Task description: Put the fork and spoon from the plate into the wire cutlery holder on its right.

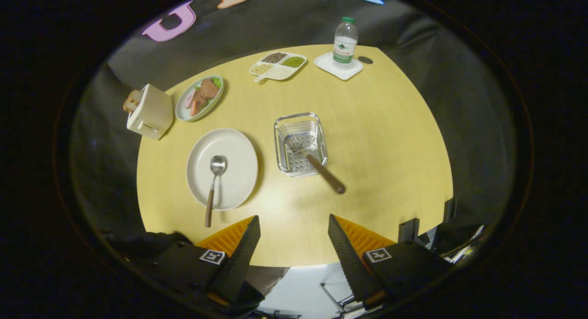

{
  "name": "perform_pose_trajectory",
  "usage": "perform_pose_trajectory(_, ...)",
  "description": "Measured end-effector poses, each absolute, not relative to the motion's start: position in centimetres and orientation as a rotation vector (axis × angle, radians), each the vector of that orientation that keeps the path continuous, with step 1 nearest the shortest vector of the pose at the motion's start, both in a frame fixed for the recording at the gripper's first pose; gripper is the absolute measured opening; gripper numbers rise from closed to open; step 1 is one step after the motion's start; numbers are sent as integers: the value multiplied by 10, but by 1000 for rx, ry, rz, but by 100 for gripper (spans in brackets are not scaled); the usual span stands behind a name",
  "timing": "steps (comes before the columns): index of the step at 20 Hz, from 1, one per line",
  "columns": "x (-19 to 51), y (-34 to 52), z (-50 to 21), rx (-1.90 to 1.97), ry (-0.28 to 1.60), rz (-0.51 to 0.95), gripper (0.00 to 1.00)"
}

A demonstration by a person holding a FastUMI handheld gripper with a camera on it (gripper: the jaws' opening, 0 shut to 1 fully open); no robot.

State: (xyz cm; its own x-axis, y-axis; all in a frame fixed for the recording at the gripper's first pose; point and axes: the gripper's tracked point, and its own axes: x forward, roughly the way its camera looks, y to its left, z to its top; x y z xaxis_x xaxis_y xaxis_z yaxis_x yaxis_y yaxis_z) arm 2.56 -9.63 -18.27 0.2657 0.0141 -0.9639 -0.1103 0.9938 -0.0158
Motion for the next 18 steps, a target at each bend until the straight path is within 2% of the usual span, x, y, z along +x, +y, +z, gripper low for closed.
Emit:
perform_pose_trajectory(8,2,-48,-187,-26,1282,146,98)
perform_pose_trajectory(18,-37,39,-266,32,1420,253,97)
